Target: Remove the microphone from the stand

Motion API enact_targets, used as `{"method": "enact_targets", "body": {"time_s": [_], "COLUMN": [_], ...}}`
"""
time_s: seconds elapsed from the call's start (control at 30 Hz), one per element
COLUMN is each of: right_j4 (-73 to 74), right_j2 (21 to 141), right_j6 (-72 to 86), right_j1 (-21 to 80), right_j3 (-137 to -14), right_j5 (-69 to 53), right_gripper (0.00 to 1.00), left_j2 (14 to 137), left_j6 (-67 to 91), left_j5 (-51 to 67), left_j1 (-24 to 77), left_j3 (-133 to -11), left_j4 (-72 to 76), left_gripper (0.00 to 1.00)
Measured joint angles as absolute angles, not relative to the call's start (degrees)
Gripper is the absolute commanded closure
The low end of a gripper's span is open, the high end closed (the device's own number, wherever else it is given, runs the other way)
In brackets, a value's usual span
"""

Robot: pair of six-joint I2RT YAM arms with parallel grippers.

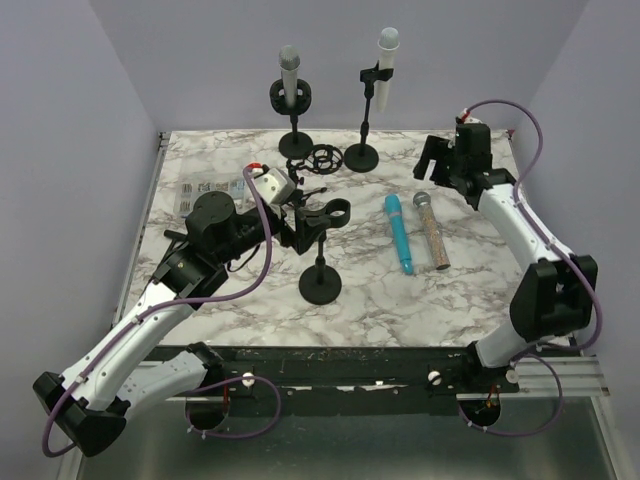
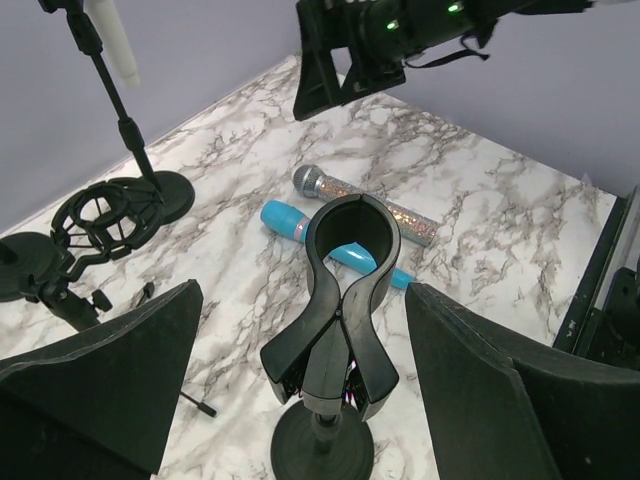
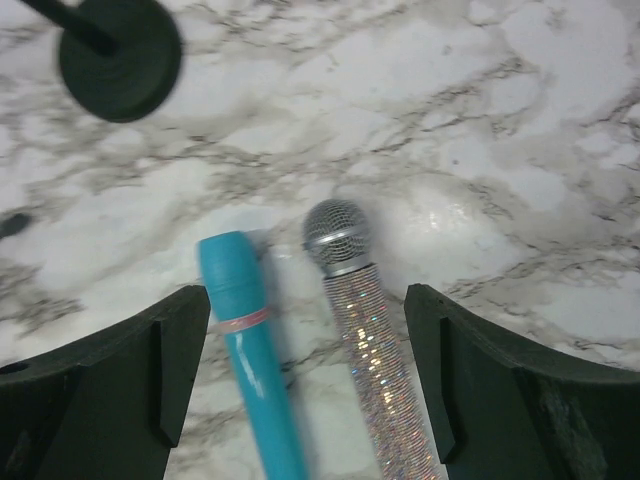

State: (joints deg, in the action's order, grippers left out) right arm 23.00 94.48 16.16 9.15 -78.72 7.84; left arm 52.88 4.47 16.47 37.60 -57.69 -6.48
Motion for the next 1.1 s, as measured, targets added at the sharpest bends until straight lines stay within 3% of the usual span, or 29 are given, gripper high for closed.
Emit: {"method": "enact_targets", "body": {"time_s": [0.1,0.3,0.43,0.77,1.1], "right_j4": [18.5,-1.9,-12.3,-23.4,-26.9], "right_j2": [86.3,74.6,73.0,61.4,66.8], "right_j6": [21.2,41.6,53.8,66.9,70.5], "right_j1": [9.0,9.6,13.2,25.9,32.1], "right_j3": [-73.1,-54.0,-44.6,-41.9,-42.2], "right_j5": [-3.7,-29.0,-37.5,-36.4,-31.2], "right_gripper": [0.00,0.00,0.00,0.00,0.00], "left_j2": [52.6,51.2,48.9,44.2,44.4], "left_j6": [4.5,4.8,4.7,4.1,4.0], "left_j5": [16.4,15.9,13.9,5.1,2.2], "left_j1": [37.5,37.2,37.1,36.9,36.9], "left_j3": [-57.5,-56.3,-55.0,-52.2,-51.4], "left_j4": [-6.4,-5.5,-5.0,-1.9,-1.4], "left_gripper": [0.14,0.14,0.14,0.14,0.14]}}
